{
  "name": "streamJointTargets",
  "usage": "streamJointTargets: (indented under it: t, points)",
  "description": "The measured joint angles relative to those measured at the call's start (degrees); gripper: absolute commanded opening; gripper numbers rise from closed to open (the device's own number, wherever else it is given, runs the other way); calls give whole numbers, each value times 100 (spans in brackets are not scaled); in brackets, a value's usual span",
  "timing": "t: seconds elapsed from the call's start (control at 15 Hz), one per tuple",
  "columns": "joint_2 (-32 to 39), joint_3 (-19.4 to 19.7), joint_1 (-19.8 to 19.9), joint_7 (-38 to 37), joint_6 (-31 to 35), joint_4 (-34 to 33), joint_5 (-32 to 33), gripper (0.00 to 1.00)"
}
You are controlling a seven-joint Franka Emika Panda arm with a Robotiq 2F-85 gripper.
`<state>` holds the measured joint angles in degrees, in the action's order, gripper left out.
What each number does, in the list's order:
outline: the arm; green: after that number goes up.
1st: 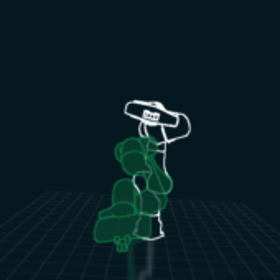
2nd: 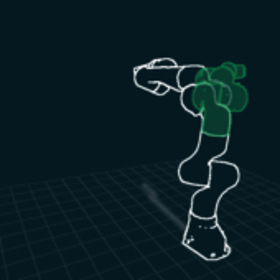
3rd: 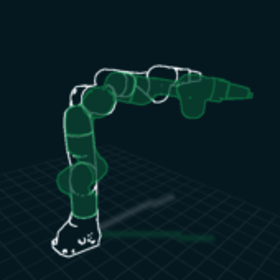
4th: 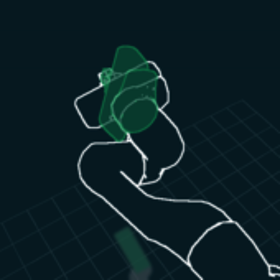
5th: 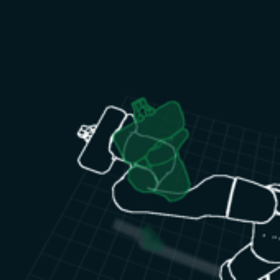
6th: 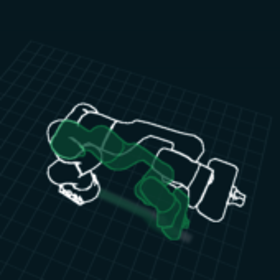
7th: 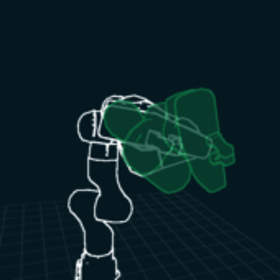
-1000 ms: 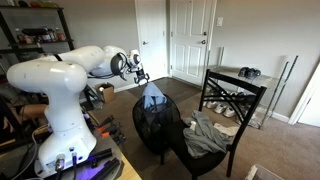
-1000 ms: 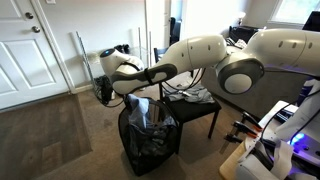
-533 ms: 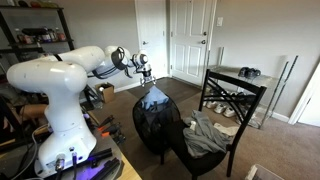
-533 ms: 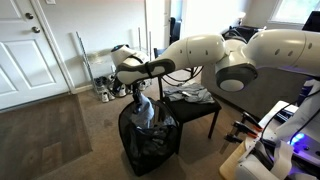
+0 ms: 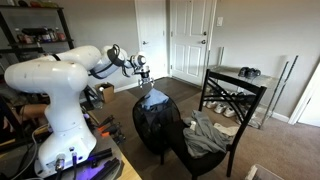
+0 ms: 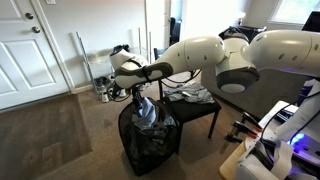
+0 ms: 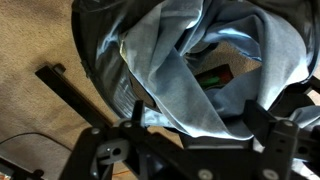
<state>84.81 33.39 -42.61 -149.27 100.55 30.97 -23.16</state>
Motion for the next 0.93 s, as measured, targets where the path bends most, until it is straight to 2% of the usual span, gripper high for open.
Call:
streamJointTargets:
  t: [0.4,0.6,0.93]
  points:
    - [-290,1341,-828,0,124,483,-515,100]
    - [-519,1766,-1172,0,120,840,-668,100]
    - [-504,1785,-1207,0,111,862,-672,100]
